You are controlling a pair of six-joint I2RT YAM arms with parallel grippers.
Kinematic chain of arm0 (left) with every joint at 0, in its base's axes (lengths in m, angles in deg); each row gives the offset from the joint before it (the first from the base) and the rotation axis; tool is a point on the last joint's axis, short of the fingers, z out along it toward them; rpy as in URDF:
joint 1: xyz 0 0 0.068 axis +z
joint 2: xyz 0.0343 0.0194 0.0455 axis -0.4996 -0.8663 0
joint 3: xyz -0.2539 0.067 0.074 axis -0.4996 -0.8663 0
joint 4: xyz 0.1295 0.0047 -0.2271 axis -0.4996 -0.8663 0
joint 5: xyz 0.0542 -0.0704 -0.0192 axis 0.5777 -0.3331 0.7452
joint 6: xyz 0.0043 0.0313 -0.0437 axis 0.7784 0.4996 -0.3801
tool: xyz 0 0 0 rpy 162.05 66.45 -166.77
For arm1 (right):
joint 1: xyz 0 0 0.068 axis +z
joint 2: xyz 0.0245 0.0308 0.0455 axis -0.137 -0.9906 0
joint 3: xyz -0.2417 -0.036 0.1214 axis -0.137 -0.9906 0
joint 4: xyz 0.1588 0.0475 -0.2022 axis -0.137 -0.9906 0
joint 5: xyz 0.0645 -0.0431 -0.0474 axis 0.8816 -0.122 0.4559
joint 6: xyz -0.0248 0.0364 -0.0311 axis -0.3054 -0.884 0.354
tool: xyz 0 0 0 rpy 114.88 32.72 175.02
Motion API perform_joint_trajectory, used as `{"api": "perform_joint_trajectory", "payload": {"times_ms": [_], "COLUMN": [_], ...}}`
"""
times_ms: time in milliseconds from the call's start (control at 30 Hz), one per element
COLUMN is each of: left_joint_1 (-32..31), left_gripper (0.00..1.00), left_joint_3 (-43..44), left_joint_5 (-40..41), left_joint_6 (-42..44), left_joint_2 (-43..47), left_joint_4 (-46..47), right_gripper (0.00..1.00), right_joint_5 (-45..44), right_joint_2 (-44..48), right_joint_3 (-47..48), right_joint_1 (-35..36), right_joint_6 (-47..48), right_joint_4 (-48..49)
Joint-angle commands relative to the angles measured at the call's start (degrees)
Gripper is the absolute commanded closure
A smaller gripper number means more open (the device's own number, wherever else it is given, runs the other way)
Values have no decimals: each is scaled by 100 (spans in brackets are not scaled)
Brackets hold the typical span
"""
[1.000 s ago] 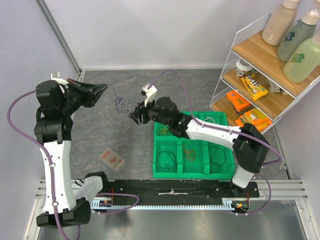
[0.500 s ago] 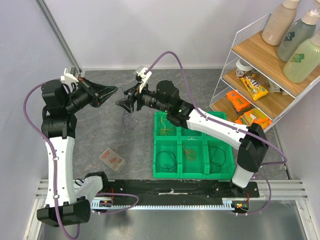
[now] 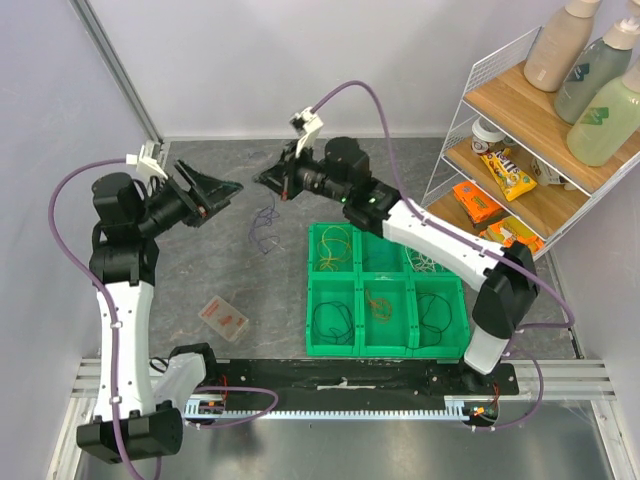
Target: Untangle the cables
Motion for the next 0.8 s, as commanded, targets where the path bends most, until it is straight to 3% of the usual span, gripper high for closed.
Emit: {"api": "perform_joint_trajectory", "payload": {"times_ms": [0,67,133,233,400,533,633,767], "left_joint_1": [-1,-19,-124,-614,-1757,-1856,-1856,-1856], "left_gripper": [28,44,51,50,43,45,59,59], "left_joint_3": [-570,-938,-1404,-2107,-2381,-2540,-2488,-2523], "left_joint_5": [574,592,295,-199,565,627,540,215], "left_joint_6": [1034,1167,1150,948,1764,1905,1985,1810], "left_joint_2": [707,814,849,849,963,1156,1130,1051], "left_joint_4": [-41,99,554,1766,2560,3150,3080,3202], "right_gripper": [100,100,100,100,100,100,100,100], "right_joint_5": [614,851,1150,1546,2047,2329,2443,2531], "right_joint_2": [497,558,594,646,743,813,875,963], "right_joint_3": [340,366,401,463,533,560,551,542], "right_joint_1": [-425,-556,-697,-873,-1032,-1058,-1058,-1058], "right_joint_6": [-787,-946,-1130,-1333,-1360,-1430,-1474,-1509], "right_joint_4": [-284,-416,-443,-478,-548,-601,-583,-557]}}
